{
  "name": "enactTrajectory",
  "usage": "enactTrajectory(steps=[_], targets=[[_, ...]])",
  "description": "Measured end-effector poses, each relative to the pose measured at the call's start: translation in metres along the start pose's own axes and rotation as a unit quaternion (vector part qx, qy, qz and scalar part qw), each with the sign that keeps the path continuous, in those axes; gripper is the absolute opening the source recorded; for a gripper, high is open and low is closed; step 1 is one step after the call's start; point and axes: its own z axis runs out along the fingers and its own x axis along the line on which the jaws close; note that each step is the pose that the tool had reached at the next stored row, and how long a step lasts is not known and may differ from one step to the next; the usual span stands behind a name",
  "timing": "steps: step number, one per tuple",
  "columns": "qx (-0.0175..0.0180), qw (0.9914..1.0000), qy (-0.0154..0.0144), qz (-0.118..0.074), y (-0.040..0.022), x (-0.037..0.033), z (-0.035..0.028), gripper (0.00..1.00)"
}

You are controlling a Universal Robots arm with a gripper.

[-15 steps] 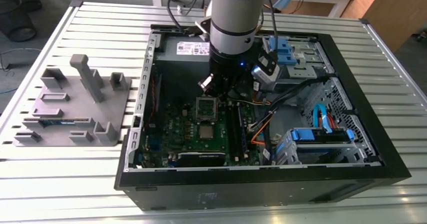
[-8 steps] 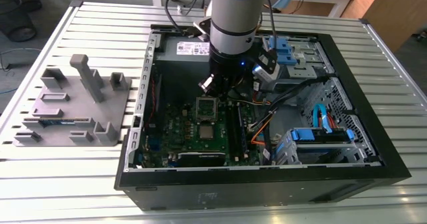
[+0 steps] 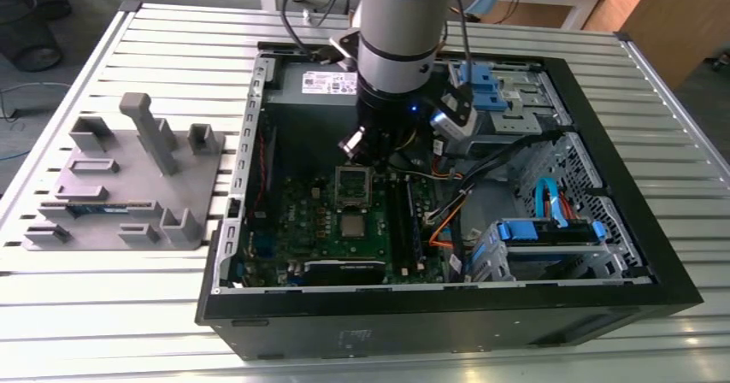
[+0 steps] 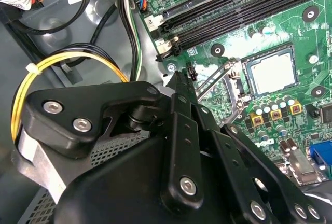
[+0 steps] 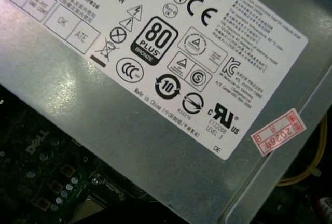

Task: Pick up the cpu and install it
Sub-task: 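Close the cpu cover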

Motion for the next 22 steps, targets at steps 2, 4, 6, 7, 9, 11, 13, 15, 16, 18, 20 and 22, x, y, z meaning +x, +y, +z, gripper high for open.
enactTrajectory(steps=[2, 4, 6, 7, 9, 11, 13, 15, 16, 18, 20, 22], targets=[[-0.0006, 1.00000, -0.0008, 0.000, 0.0006, 0.0008, 0.0000, 0.11], [-0.0012, 1.00000, -0.0014, 0.000, 0.0011, 0.0015, -0.0001, 0.11], [-0.0022, 0.99999, -0.0026, 0.000, 0.0018, 0.0026, -0.0002, 0.11], [-0.0026, 0.99999, -0.0032, 0.000, 0.0023, 0.0031, -0.0002, 0.11], [-0.0031, 0.99999, -0.0042, 0.000, 0.0031, 0.0043, -0.0002, 0.11], [-0.0034, 0.99998, -0.0049, -0.001, 0.0040, 0.0055, -0.0003, 0.11], [-0.0036, 0.99998, -0.0056, -0.001, 0.0047, 0.0064, -0.0007, 0.11], [-0.0041, 0.99997, -0.0059, -0.001, 0.0048, 0.0065, -0.0019, 0.11], [-0.0044, 0.99997, -0.0062, -0.001, 0.0049, 0.0065, -0.0028, 0.11], [-0.0050, 0.99997, -0.0066, -0.001, 0.0050, 0.0064, -0.0048, 0.11], [-0.0054, 0.99996, -0.0069, -0.001, 0.0051, 0.0064, -0.0065, 0.11], [-0.0060, 0.99995, -0.0073, -0.002, 0.0050, 0.0062, -0.0074, 0.11]])
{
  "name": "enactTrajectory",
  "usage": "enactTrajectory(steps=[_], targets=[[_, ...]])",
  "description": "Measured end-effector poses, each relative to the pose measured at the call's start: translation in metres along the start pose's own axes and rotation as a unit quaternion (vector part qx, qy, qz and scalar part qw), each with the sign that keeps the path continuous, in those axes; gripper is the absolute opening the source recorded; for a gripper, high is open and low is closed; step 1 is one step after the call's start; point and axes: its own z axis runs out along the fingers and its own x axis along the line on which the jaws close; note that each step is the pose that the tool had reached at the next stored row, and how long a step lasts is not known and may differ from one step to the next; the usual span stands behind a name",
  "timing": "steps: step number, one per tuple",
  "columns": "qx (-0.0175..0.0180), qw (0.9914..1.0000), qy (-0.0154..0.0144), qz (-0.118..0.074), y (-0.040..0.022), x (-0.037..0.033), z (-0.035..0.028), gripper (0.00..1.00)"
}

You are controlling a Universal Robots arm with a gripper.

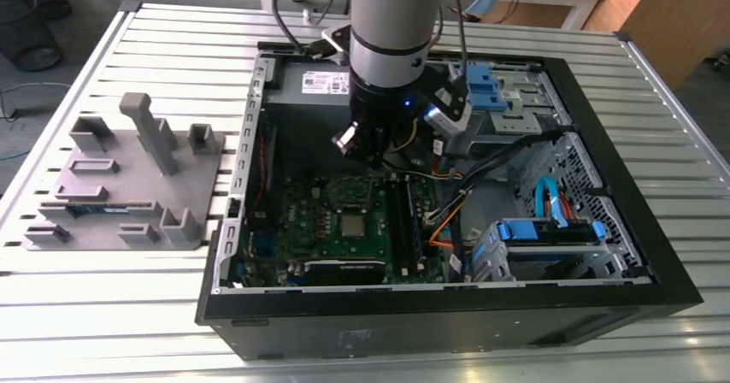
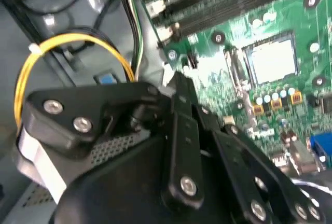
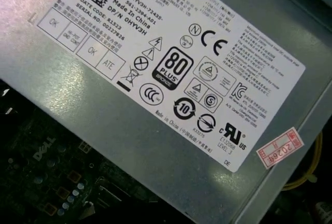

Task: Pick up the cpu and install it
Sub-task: 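Close the cpu cover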

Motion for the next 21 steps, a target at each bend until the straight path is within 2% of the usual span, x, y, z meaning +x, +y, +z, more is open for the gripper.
enactTrajectory(steps=[7, 21], targets=[[-0.0002, 1.00000, -0.0001, 0.000, 0.0000, 0.0000, -0.0002, 0.11], [-0.0003, 0.99999, 0.0002, -0.003, 0.0001, -0.0006, -0.0070, 0.11]])
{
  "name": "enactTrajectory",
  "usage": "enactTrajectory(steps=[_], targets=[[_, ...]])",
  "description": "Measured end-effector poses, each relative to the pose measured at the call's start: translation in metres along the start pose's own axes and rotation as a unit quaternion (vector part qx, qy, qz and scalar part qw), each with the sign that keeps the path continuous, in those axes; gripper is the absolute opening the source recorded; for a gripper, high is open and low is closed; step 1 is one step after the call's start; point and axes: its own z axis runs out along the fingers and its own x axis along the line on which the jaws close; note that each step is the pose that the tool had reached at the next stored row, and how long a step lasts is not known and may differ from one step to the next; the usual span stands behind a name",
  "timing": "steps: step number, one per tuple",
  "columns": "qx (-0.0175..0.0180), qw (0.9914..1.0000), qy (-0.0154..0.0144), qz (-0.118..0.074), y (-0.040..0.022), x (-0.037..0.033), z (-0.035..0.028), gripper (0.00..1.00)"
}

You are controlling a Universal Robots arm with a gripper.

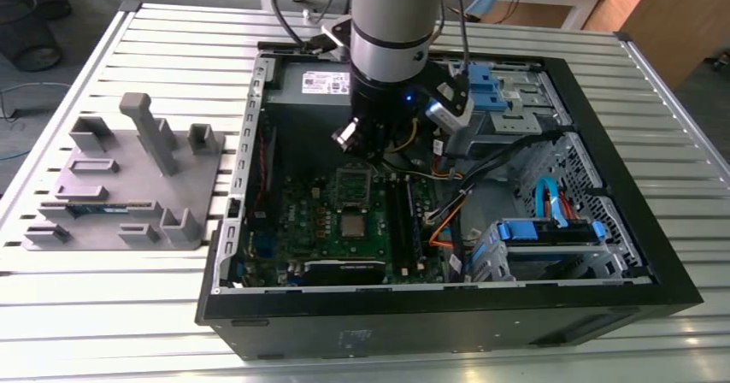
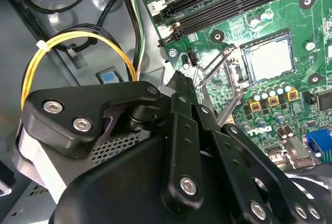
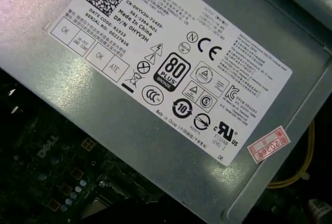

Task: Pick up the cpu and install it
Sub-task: 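Close the cpu cover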

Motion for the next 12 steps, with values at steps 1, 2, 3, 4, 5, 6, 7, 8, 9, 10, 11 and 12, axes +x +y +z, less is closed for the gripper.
enactTrajectory(steps=[1, 2, 3, 4, 5, 6, 7, 8, 9, 10, 11, 12], targets=[[-0.0001, 1.00000, 0.0000, 0.000, 0.0000, 0.0000, -0.0006, 0.11], [-0.0001, 1.00000, 0.0000, -0.001, 0.0000, -0.0001, -0.0012, 0.11], [-0.0001, 1.00000, 0.0000, -0.001, 0.0000, -0.0001, -0.0017, 0.11], [-0.0002, 1.00000, -0.0001, -0.001, -0.0001, 0.0000, -0.0021, 0.11], [-0.0002, 1.00000, -0.0001, -0.002, -0.0002, 0.0001, -0.0023, 0.11], [-0.0003, 1.00000, 0.0000, -0.003, -0.0005, 0.0002, -0.0024, 0.11], [-0.0003, 0.99999, 0.0001, -0.004, -0.0009, 0.0005, -0.0026, 0.11], [-0.0005, 0.99999, 0.0001, -0.005, -0.0013, 0.0008, -0.0027, 0.11], [-0.0005, 0.99998, 0.0002, -0.007, -0.0018, 0.0011, -0.0027, 0.11], [-0.0007, 0.99997, 0.0003, -0.008, -0.0023, 0.0015, -0.0028, 0.11], [-0.0008, 0.99996, 0.0004, -0.009, -0.0028, 0.0019, -0.0029, 0.11], [-0.0008, 0.99994, 0.0004, -0.011, -0.0034, 0.0023, -0.0029, 0.11]])
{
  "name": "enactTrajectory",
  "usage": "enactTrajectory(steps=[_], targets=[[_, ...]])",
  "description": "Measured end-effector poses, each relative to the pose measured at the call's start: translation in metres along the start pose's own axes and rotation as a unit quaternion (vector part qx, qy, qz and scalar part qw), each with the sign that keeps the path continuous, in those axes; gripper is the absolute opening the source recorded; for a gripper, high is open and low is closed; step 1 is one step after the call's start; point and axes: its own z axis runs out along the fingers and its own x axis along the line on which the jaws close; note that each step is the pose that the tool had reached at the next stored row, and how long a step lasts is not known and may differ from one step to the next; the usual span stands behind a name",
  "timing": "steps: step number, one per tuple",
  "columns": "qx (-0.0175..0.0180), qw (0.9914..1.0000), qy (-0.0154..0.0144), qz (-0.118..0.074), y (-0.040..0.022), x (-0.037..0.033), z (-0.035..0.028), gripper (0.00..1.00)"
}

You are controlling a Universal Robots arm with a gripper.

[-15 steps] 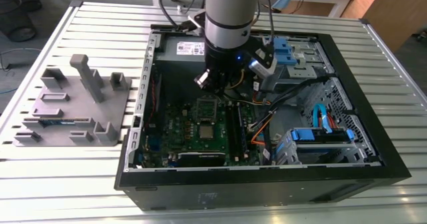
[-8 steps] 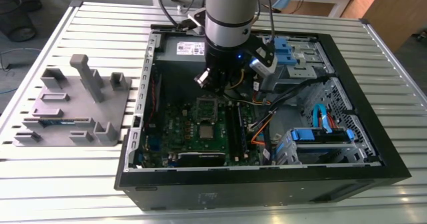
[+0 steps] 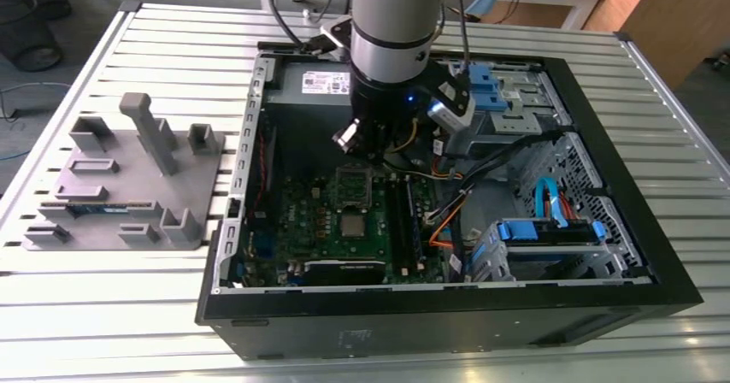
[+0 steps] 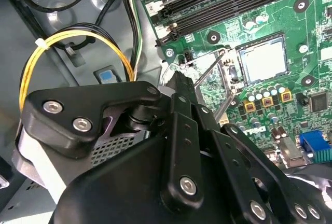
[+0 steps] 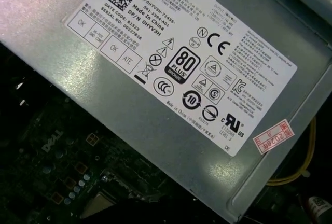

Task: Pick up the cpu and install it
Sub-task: 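Close the cpu cover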

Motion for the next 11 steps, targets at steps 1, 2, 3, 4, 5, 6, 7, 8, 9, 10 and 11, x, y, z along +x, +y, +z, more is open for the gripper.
enactTrajectory(steps=[1, 2, 3, 4, 5, 6, 7, 8, 9, 10, 11], targets=[[-0.0001, 1.00000, 0.0000, -0.001, -0.0006, 0.0004, -0.0001, 0.11], [-0.0002, 1.00000, 0.0001, -0.002, -0.0013, 0.0010, -0.0001, 0.11], [-0.0002, 1.00000, 0.0001, -0.003, -0.0019, 0.0015, -0.0002, 0.11], [-0.0003, 0.99999, 0.0002, -0.004, -0.0026, 0.0020, -0.0003, 0.11], [-0.0004, 0.99999, 0.0002, -0.004, -0.0034, 0.0026, -0.0003, 0.11], [-0.0004, 0.99999, 0.0002, -0.005, -0.0043, 0.0033, -0.0004, 0.11], [-0.0004, 0.99999, 0.0002, -0.005, -0.0052, 0.0040, -0.0005, 0.11], [-0.0005, 0.99998, 0.0003, -0.006, -0.0062, 0.0047, -0.0006, 0.11], [-0.0005, 0.99998, 0.0003, -0.006, -0.0072, 0.0055, -0.0007, 0.11], [-0.0005, 0.99998, 0.0003, -0.007, -0.0082, 0.0063, -0.0009, 0.11], [-0.0005, 0.99997, 0.0004, -0.007, -0.0092, 0.0071, -0.0010, 0.11]])
